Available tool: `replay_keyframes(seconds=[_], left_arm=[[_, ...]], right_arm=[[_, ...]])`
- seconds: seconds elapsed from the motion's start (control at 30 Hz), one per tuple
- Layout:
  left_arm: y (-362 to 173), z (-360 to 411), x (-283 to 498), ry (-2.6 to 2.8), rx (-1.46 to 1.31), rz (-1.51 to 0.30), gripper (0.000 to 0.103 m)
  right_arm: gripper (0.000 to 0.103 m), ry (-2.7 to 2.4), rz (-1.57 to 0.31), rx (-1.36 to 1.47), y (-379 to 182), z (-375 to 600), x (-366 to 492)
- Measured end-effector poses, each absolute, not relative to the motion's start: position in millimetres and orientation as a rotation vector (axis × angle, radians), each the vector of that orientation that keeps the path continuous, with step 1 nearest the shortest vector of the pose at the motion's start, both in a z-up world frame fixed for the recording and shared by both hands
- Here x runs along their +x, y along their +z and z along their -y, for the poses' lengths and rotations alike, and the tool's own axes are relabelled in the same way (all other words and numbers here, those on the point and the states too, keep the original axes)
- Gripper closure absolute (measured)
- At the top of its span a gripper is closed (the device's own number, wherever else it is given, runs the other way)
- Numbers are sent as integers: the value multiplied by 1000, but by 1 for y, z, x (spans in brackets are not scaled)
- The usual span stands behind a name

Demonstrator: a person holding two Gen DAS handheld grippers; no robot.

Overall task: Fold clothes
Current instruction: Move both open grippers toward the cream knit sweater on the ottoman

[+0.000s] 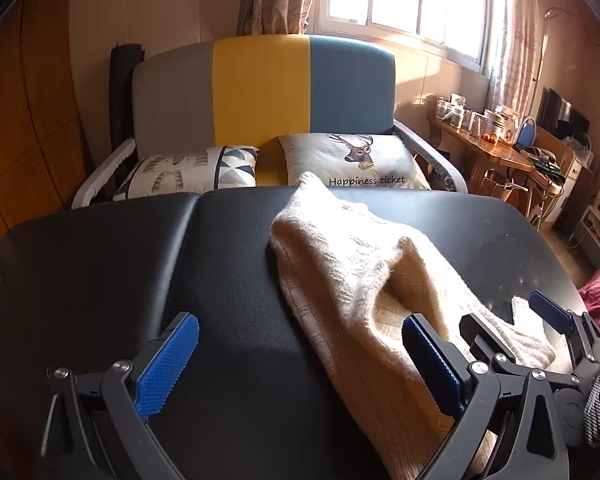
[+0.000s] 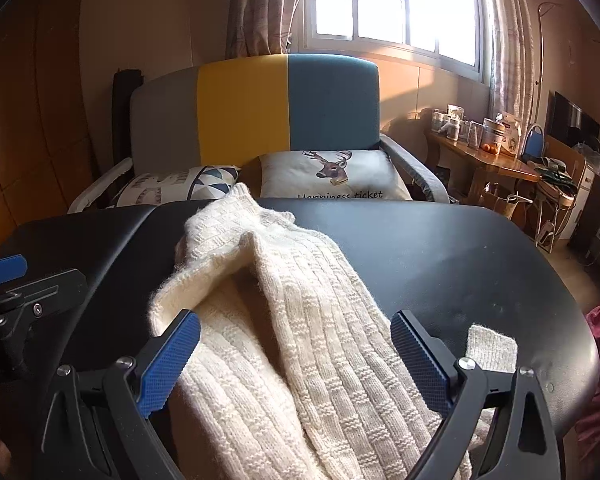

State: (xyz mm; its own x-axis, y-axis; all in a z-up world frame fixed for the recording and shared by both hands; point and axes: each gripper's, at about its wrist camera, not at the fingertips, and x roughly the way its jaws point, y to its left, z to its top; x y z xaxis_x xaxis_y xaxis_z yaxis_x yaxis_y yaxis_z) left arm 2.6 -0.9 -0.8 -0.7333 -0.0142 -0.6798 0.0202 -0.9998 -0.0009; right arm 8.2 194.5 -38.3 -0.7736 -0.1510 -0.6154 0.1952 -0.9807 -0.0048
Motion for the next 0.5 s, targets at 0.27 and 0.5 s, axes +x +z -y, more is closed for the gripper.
replay_keyframes(seconds=[0.27, 0.5], left_arm=[[-4, 4, 13, -2876, 1205, -117, 0], [-31, 25, 8, -2985, 1419, -265, 0]], right_arm=[[5, -2794, -87, 966, -39, -198, 12], [5, -2769, -62, 1007, -43, -200, 8]])
